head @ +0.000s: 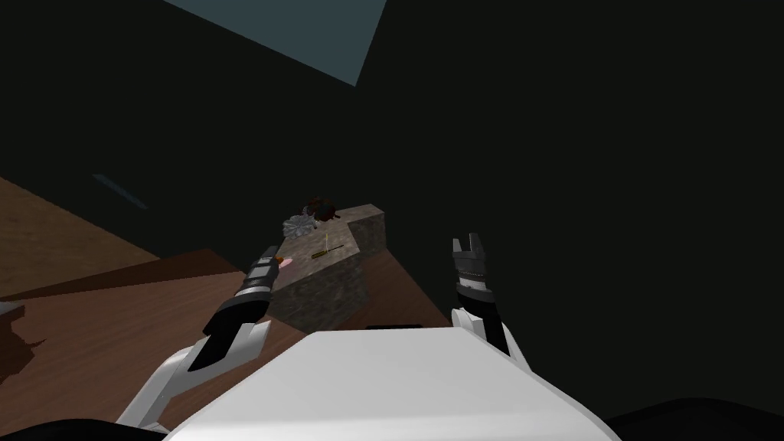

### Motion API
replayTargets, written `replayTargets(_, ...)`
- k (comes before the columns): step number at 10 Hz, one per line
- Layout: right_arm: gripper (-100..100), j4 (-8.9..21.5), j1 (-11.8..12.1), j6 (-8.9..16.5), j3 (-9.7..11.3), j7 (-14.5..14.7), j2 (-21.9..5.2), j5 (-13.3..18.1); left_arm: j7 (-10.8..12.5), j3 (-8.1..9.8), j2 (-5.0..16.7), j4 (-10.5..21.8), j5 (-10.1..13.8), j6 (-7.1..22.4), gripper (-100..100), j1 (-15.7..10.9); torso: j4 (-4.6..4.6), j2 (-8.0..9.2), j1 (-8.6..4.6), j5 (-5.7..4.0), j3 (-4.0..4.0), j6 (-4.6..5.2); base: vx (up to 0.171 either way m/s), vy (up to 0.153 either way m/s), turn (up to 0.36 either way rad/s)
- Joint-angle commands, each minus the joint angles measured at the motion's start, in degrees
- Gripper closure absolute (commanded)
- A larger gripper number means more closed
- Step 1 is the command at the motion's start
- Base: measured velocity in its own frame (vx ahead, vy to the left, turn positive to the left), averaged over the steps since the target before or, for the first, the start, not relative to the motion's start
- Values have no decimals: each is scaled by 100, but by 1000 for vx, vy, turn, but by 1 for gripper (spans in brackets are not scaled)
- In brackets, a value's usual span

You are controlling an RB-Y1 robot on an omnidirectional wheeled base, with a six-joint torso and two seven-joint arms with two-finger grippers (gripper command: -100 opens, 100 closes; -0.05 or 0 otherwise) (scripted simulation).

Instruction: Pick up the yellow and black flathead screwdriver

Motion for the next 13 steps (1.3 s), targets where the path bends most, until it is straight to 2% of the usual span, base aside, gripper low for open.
replayTargets(1,0,0,0,0,0,0,0,0,107,259,-1,-19,-80,286,-100,2,0,0,0,0,0,0,7,-77,-218)
replayTargets(2,0,0,-1,0,1,0,0,0,107,259,-1,-19,-80,419,-100,2,-1,-2,-9,-1,-1,5,7,-65,-115)
replayTargets(3,0,0,0,0,0,0,0,0,210,512,6,-16,-141,603,-100,-13,-1,-3,-5,-1,-2,1,20,-83,-180)
replayTargets(4,0,0,-1,0,1,0,0,0,210,520,6,-16,-141,793,-100,-13,-1,-6,-11,-2,-3,3,22,-84,-119)
replayTargets(5,0,0,0,0,0,0,0,0,308,784,8,-6,-190,978,-100,-31,-2,-7,-12,-2,-4,1,30,-101,-263)
replayTargets(6,0,0,-1,0,1,0,0,0,308,784,8,-6,-190,1175,-100,-31,-2,-10,-17,-4,-6,5,25,-65,-97)
replayTargets(7,0,0,0,0,0,0,0,0,401,1046,8,9,-227,1345,-100,-52,-2,-7,-8,-2,-5,-1,40,-76,-220)
replayTargets(8,0,0,0,0,1,0,0,0,401,1050,8,9,-227,1529,-100,-52,-3,-13,-10,-2,-8,5,39,-60,-105)
replayTargets(9,0,0,1,0,0,0,0,0,401,1050,8,9,-227,1572,-100,-52,-3,-13,-3,-1,-8,-1,16,-22,32)
replayTargets(10,0,0,1,0,-1,0,0,0,487,1317,6,30,-250,1794,-100,-76,-2,-5,8,1,-4,-2,32,-48,-224)
replayTargets(12,0,0,1,0,0,0,0,0,487,1317,6,30,-250,1971,-100,-76,-3,-13,4,1,-8,0,38,-29,-64)
replayTargets(13,0,0,1,0,-1,0,0,0,565,1584,2,56,-259,2189,-100,-103,-2,-8,11,2,-5,-2,41,-51,-207)
